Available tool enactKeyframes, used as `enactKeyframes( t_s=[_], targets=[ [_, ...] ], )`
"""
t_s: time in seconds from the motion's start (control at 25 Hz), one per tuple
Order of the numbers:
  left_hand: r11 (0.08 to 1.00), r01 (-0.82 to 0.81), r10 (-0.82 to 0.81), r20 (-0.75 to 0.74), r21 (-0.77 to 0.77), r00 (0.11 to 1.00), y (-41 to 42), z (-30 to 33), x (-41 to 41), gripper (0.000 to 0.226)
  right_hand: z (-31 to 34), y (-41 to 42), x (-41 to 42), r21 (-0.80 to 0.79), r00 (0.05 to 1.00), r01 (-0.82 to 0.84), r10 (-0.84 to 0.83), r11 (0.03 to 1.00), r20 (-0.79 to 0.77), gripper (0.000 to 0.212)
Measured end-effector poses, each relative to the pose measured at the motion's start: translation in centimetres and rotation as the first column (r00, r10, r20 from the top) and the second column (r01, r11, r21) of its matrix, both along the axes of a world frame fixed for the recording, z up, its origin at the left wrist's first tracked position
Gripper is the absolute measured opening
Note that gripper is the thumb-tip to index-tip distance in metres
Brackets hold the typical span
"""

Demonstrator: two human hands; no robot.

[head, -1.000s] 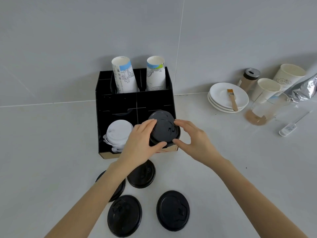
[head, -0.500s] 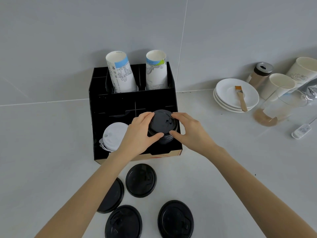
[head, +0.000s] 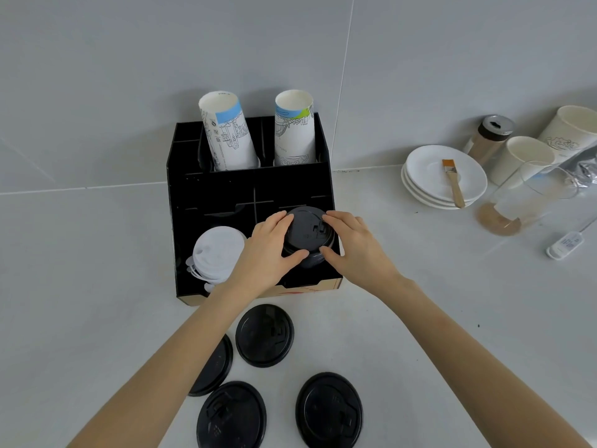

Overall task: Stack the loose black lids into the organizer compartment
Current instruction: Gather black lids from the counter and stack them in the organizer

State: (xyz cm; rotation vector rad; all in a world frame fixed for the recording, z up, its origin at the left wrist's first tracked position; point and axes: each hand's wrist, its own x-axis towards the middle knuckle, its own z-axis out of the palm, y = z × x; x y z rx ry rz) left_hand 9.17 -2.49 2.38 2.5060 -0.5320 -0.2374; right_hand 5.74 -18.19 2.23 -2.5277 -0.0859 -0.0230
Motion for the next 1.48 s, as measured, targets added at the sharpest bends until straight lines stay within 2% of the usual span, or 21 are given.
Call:
enactKeyframes(
  t_s=[0.2, 0.48, 0.68, 0.8, 0.96, 1.2, 1.48],
  targets=[
    [1.0, -0.021, 0.022, 0.028, -0.012, 0.999, 0.8, 0.7, -0.6, 0.066, 1.2, 0.1, -0.8, 0.011, 0.999, 0.006, -0.007, 1.0, 0.04, 0.047],
    [0.995, -0.021, 0.03, 0.087, -0.096, 0.996, 3.3, 1.6, -3.0, 0.057, 2.1, 1.8, -3.2, 0.062, 0.992, -0.07, 0.063, 0.996, 0.112, 0.04],
    [0.994, -0.029, 0.034, 0.039, -0.108, 0.999, 5.7, 0.7, -5.7, 0.053, 1.3, 3.3, -5.2, 0.093, 0.988, -0.141, 0.133, 0.986, 0.082, 0.036],
    [0.996, -0.026, 0.026, -0.003, -0.089, 1.0, 7.0, -0.5, -7.3, 0.051, -0.1, 3.9, -6.4, 0.099, 0.986, -0.165, 0.167, 0.981, -0.005, 0.037],
    [0.999, -0.025, 0.023, -0.085, -0.024, 0.996, 8.2, -2.3, -8.7, 0.054, -2.3, 4.6, -7.4, 0.106, 0.976, -0.17, 0.183, 0.98, -0.122, 0.041],
    [0.973, 0.02, 0.02, -0.171, 0.228, 0.985, 8.5, -4.6, -9.2, 0.07, -5.0, 5.8, -7.8, 0.092, 0.943, -0.187, 0.205, 0.978, -0.261, 0.054],
    [0.957, 0.037, 0.012, -0.165, 0.287, 0.986, 8.4, -5.7, -9.7, 0.075, -6.1, 6.4, -8.0, 0.133, 0.935, -0.177, 0.208, 0.975, -0.286, 0.057]
  ],
)
